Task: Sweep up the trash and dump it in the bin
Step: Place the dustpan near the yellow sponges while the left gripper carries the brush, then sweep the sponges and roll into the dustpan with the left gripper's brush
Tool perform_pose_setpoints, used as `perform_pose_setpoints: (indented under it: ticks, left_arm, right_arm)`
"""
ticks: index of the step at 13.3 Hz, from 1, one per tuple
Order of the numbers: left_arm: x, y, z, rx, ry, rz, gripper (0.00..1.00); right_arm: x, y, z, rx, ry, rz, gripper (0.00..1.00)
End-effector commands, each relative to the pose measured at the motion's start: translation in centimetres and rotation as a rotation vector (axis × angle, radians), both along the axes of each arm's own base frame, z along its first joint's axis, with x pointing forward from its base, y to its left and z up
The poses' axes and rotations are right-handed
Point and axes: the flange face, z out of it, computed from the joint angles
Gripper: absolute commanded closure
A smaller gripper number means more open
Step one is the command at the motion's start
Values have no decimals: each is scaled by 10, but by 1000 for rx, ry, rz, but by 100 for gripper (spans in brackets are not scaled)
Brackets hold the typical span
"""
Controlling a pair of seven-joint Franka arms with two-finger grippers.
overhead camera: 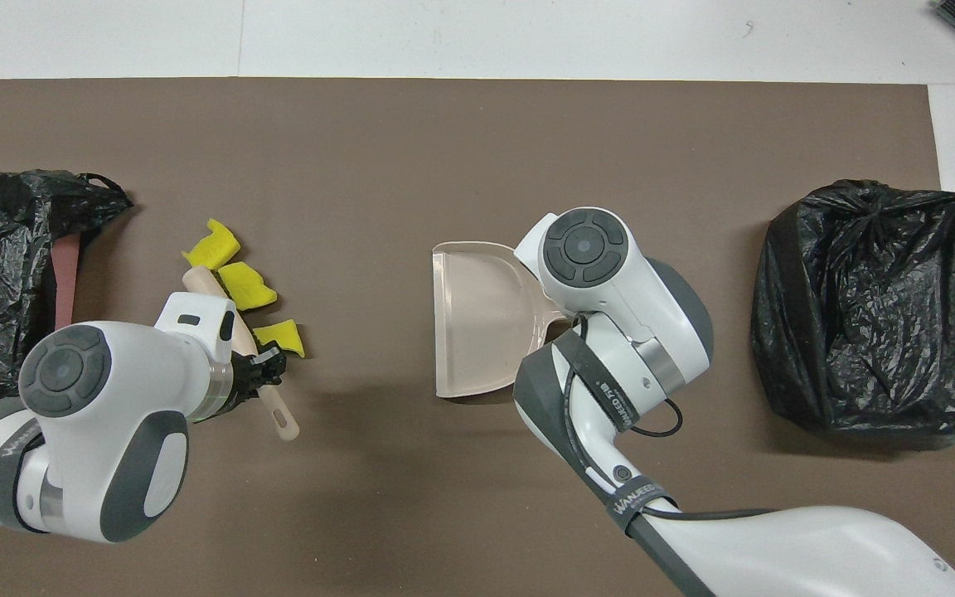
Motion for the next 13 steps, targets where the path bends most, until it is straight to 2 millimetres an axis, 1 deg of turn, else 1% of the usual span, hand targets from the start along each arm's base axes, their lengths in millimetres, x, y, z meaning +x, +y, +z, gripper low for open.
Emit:
perform_pose_setpoints:
  ticks: [1, 2, 3, 4, 7, 9, 10, 12, 13]
  left_arm:
    - [14, 6, 34, -18, 3, -74, 100]
    - [22, 12, 48, -18, 18, -96, 100]
    - [29, 27, 57, -19, 27, -112, 100]
    - [32, 44, 56, -20, 28, -143, 100]
    - [33, 118, 44, -31, 42, -258, 100]
    - [30, 145, 28, -41, 52, -331, 100]
    - [30, 159, 11, -48, 74, -347, 100]
    - [38, 164, -4, -48, 59, -402, 100]
    - [40, 162, -11, -50, 66, -407, 100]
  right_arm:
    - [-8, -8, -1, -13, -17, 4, 100]
    - [-8, -9, -2, -13, -17, 5, 100]
    - [-7, -10, -2, -11, -20, 2, 100]
    - [-7, -11, -3, -11, -19, 1, 100]
    - [-10, -12, -5, -14, -14, 1, 100]
    - [-13, -13, -6, -16, -10, 2, 100]
    - [-13, -13, -7, -16, -10, 2, 100]
    - [-13, -13, -6, -16, -10, 2, 100]
    - [-13, -13, -7, -15, -8, 1, 100]
